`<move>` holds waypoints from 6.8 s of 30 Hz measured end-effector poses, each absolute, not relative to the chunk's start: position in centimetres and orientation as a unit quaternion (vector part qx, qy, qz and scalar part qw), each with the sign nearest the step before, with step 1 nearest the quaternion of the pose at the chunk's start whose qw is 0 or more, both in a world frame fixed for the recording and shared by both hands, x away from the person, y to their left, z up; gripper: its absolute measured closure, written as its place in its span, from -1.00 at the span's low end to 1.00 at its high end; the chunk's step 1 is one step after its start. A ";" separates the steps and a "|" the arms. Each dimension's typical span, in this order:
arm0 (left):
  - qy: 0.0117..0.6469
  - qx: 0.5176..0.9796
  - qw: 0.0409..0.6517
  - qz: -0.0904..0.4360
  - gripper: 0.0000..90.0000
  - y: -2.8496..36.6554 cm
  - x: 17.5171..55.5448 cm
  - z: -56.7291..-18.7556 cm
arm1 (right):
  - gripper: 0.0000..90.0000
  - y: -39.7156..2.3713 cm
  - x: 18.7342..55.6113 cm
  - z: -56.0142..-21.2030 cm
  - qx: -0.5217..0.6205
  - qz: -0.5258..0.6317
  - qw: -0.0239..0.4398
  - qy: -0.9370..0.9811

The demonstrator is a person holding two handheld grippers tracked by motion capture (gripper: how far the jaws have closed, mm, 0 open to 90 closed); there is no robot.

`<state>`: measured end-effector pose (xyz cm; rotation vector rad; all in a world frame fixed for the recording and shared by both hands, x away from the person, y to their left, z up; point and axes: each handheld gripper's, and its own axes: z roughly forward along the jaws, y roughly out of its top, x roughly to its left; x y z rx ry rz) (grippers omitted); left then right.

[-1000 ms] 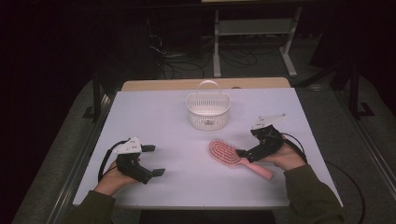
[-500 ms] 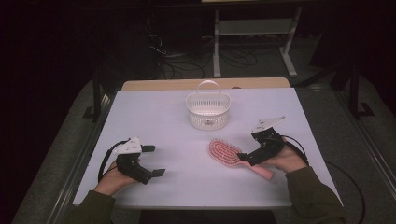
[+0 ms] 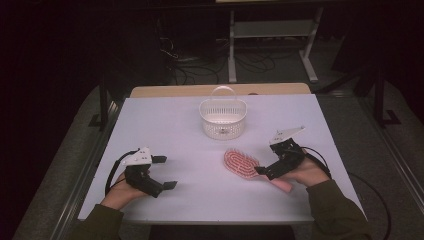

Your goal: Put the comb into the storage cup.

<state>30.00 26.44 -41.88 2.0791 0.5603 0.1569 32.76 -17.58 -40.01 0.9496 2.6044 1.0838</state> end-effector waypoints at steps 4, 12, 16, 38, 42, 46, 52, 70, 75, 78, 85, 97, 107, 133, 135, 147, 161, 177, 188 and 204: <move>0.227 0.850 0.470 0.063 -1.00 26.4 30.0 -41.9 | -1.00 -17.5 32.7 -40.1 0.316 0.357 0.081 0.875; 0.228 0.851 0.470 0.063 -1.00 26.4 30.0 -41.9 | -1.00 -17.4 32.7 -40.3 0.314 0.345 0.074 0.882; 0.228 0.851 0.470 0.062 -1.00 26.4 30.0 -41.9 | -1.00 -17.3 32.6 -40.5 0.311 0.337 0.072 0.886; 0.228 0.850 0.471 0.062 -1.00 26.3 30.0 -41.9 | -0.98 -16.4 32.3 -41.2 0.303 0.301 0.063 0.902; 0.229 0.849 0.471 0.062 -1.00 26.3 30.0 -41.9 | -0.96 -16.3 32.3 -41.4 0.303 0.295 0.061 0.904; 0.229 0.850 0.471 0.062 -1.00 26.3 30.0 -41.9 | -0.91 -16.2 32.2 -41.6 0.302 0.287 0.058 0.907; 0.229 0.850 0.471 0.062 -1.00 26.3 30.0 -41.9 | -0.84 -16.3 32.2 -41.7 0.303 0.277 0.054 0.910; 0.230 0.849 0.471 0.062 -1.00 26.3 30.1 -41.9 | -0.34 -16.0 32.1 -42.0 0.294 0.251 0.037 0.922; 0.230 0.850 0.471 0.062 -1.00 26.4 30.1 -41.9 | -0.15 -15.9 32.2 -42.1 0.292 0.242 0.040 0.925; 0.230 0.849 0.471 0.062 -1.00 26.4 30.1 -41.9 | -0.08 -15.9 32.3 -42.0 0.291 0.239 0.039 0.925; 0.229 0.850 0.471 0.062 -1.00 26.3 30.1 -41.9 | 0.11 -15.7 32.4 -42.1 0.286 0.227 0.036 0.930; 0.230 0.849 0.471 0.062 -1.00 26.4 30.0 -41.9 | 0.30 -15.2 32.5 -42.3 0.280 0.206 0.040 0.937; 0.229 0.850 0.470 0.061 -1.00 26.4 30.0 -41.9 | 0.44 -14.8 32.7 -42.5 0.279 0.189 0.044 0.941; 0.226 0.852 0.468 0.063 -1.00 26.3 30.0 -41.9 | 0.53 -14.2 32.7 -42.4 0.291 0.169 0.046 0.941; 0.227 0.851 0.469 0.063 -1.00 26.3 30.0 -41.9 | 0.53 -14.3 32.7 -42.4 0.291 0.170 0.046 0.940; 0.227 0.851 0.469 0.062 -1.00 26.3 30.0 -41.9 | 0.53 -15.0 32.8 -42.3 0.298 0.191 0.038 0.934; 0.227 0.851 0.469 0.062 -1.00 26.3 30.0 -41.9 | 0.53 -16.1 32.9 -41.6 0.310 0.235 0.041 0.920; 0.227 0.851 0.469 0.062 -1.00 26.3 30.0 -41.9 | 0.53 -16.9 33.0 -41.0 0.319 0.288 0.054 0.901; 0.228 0.851 0.468 0.063 -1.00 26.3 30.0 -41.9 | 0.53 -17.2 33.0 -40.6 0.318 0.328 0.067 0.887; 0.228 0.852 0.468 0.063 -1.00 26.3 30.0 -41.9 | 0.53 -17.2 32.7 -39.9 0.313 0.385 0.096 0.863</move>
